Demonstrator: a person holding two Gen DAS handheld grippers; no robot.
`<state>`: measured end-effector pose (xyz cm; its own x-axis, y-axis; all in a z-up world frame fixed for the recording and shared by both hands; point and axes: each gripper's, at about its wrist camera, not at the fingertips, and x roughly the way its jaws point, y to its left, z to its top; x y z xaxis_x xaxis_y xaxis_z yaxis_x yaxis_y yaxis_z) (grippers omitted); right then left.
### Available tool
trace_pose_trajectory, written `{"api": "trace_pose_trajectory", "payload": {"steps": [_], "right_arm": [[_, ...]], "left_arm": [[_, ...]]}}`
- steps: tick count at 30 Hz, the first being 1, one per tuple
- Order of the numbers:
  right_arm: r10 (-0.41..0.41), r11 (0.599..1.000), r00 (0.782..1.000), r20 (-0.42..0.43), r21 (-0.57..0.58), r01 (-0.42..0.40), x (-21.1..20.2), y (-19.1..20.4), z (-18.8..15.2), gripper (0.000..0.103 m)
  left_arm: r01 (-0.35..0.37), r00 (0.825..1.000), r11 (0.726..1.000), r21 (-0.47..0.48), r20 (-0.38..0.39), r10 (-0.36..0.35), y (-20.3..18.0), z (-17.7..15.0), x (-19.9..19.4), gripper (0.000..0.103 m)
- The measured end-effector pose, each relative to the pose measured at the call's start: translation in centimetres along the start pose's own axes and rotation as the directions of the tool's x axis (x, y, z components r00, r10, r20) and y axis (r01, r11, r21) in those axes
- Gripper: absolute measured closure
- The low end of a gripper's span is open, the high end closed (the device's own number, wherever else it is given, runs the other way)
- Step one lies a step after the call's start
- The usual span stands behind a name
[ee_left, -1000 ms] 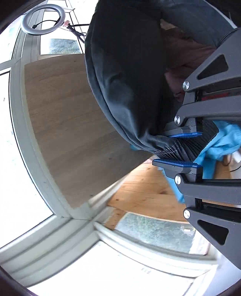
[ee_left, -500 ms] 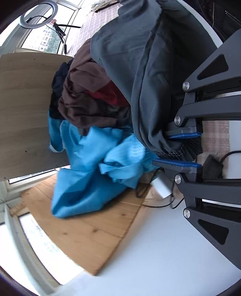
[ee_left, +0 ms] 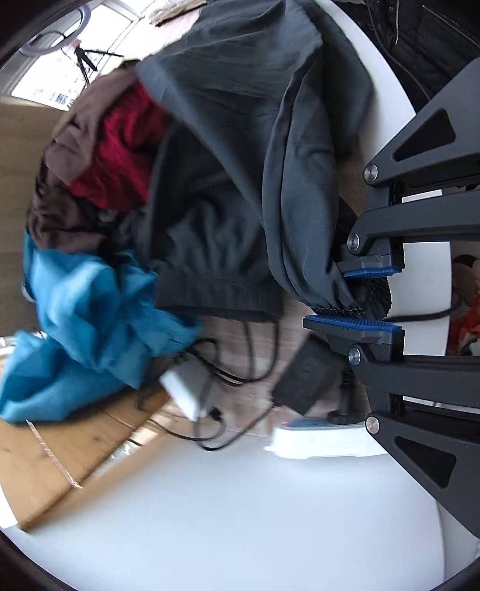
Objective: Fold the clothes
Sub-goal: 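Pull the grey trousers cuff out of the heap with the left gripper and release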
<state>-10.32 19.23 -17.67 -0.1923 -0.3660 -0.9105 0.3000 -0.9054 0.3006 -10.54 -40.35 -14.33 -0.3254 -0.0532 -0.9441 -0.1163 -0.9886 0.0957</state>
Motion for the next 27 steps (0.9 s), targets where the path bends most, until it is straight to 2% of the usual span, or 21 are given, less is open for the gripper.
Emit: {"api": "trace_pose_trajectory", "payload": {"steps": [2,5,8,11,13,16,19,22,25,27], "right_arm": [[-0.004,1.0,1.0,-0.031,-0.023,0.004,1.1,0.2,-0.1,0.101],[-0.026,0.998,0.993,-0.113,-0.057,0.02,2.6,0.6,-0.2,0.095],[-0.019,0.996,0.992,-0.127,-0.084,0.009,1.6,0.4,-0.5,0.092],[0.022,0.994,0.992,-0.128,-0.105,-0.036,-0.7,-0.6,-1.0,0.078],[0.042,0.994,0.992,-0.119,-0.095,-0.053,-2.3,-1.8,-1.4,0.077],[0.068,0.997,0.993,-0.095,-0.039,-0.072,-3.3,-4.2,-1.2,0.076],[0.036,0.999,0.997,-0.062,-0.023,-0.037,-4.0,-5.7,-0.8,0.076],[0.03,0.993,1.0,0.005,0.117,-0.03,-6.1,-9.0,-0.7,0.076],[0.04,0.958,0.998,0.049,0.284,-0.052,-7.0,-12.1,-0.5,0.075],[-0.012,0.966,0.999,0.053,0.258,-0.002,-6.7,-11.8,0.4,0.075]], "left_arm": [[-0.042,0.998,0.999,0.009,-0.052,0.043,0.3,-0.8,1.4,0.081],[-0.086,0.991,0.996,0.027,-0.097,0.089,0.4,-1.5,2.1,0.077],[-0.095,0.99,0.994,0.061,-0.094,0.101,-0.2,-2.2,1.4,0.073],[-0.115,0.986,0.99,0.078,-0.11,0.123,-0.6,-3.2,0.9,0.069],[-0.136,0.982,0.988,0.077,-0.12,0.145,-0.7,-3.8,0.5,0.069],[-0.144,0.981,0.989,0.042,-0.124,0.148,-0.7,-4.2,0.0,0.069],[-0.173,0.975,0.983,0.056,-0.133,0.179,-1.0,-4.7,-0.4,0.068],[-0.184,0.971,0.979,0.085,-0.137,0.195,-1.6,-5.5,-1.0,0.067],[-0.155,0.974,0.982,0.109,-0.151,0.171,-2.6,-6.3,-1.0,0.067],[-0.125,0.977,0.986,0.112,-0.16,0.142,-3.3,-6.8,-0.8,0.066]]}}
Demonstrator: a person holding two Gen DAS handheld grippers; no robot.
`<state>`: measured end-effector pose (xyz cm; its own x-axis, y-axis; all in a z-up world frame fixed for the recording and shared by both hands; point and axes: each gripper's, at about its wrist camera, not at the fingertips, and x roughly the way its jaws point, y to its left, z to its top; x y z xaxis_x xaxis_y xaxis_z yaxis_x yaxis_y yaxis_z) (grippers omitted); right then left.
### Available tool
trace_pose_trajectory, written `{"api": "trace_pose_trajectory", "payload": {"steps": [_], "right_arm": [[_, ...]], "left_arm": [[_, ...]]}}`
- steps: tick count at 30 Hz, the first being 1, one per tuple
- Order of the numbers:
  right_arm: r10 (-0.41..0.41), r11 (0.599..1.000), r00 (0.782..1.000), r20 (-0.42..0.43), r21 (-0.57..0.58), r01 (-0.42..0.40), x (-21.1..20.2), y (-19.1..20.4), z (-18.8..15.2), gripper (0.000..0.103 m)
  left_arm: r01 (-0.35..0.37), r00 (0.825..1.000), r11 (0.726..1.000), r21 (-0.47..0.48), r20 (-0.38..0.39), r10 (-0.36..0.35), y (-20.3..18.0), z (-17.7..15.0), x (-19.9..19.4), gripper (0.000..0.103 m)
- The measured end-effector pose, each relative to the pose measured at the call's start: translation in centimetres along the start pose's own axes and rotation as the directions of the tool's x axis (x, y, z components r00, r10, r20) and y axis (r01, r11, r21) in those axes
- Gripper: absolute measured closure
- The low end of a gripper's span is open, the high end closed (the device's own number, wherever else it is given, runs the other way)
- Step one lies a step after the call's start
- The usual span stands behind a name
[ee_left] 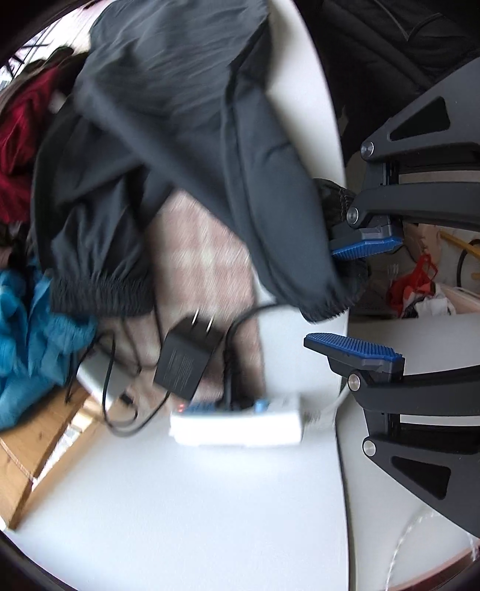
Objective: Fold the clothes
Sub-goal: 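Pull the grey trousers cuff out of the heap with the left gripper and release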
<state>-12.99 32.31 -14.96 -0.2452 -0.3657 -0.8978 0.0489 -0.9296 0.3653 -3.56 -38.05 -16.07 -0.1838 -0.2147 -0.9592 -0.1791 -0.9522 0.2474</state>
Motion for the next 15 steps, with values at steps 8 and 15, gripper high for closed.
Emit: {"api": "trace_pose_trajectory", "payload": {"steps": [8,15], "right_arm": [[-0.027,0.989,0.999,-0.04,-0.146,0.021,2.7,5.1,1.2,0.075],[-0.049,0.987,0.994,0.097,0.159,0.033,-2.0,-1.4,3.0,0.075]], "left_arm": [[0.006,0.999,0.999,-0.052,-0.033,-0.008,0.6,-2.9,-0.3,0.063],[0.142,0.981,0.983,0.115,0.113,-0.155,-7.7,1.0,-5.8,0.062]]}}
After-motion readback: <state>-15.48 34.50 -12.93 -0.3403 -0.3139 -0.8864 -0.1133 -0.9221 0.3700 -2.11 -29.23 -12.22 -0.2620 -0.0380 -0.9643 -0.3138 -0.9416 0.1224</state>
